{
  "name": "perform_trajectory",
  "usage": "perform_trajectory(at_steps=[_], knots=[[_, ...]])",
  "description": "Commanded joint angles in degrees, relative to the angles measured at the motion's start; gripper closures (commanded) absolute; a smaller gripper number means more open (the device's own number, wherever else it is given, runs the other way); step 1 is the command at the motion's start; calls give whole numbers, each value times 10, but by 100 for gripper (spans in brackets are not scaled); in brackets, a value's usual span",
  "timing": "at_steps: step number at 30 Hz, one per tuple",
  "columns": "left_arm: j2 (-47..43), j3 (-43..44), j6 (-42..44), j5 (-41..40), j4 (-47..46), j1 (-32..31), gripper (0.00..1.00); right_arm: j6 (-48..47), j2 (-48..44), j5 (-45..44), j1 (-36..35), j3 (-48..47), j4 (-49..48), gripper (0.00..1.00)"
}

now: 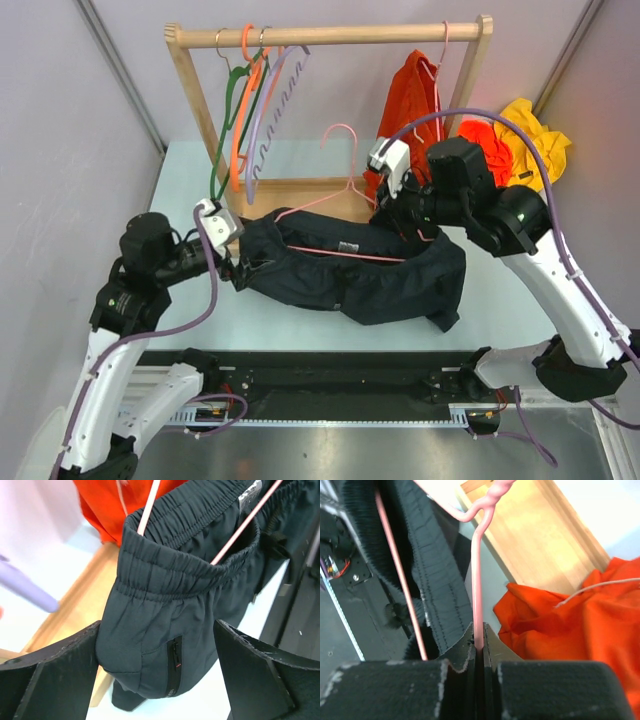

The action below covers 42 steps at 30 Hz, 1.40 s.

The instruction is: Place the shorts on the hanger

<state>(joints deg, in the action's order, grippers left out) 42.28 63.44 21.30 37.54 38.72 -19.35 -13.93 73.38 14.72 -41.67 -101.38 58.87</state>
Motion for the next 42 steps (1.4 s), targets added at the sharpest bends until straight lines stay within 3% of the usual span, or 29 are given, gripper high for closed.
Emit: perform_trajectory(at_steps=[1,6,9,16,23,34,42], knots=[[-35,-9,-58,11,-10,11,7,80,35,-104,4,-129,-8,100],[-59,-20,-34,-10,13,13,6,78,70,-141,6,-191,34,100],[-72,-26,-31,-17,11,13,0,57,63,-110,6,-198,61,100],[-76,-38,-35,-8,13,14,1,-25,-39,-36,-5,-88,46,100],[-55,-45,-23,-5,13,14,1,65,-12,-173,-11,-144,35,100],[-27,-35,-5,-2,18,14,1,163,80,-315,-10,-263,-17,100],[-30,-51,-13,2,2,14,0,161,134,-502,-65,-312,-66,100]])
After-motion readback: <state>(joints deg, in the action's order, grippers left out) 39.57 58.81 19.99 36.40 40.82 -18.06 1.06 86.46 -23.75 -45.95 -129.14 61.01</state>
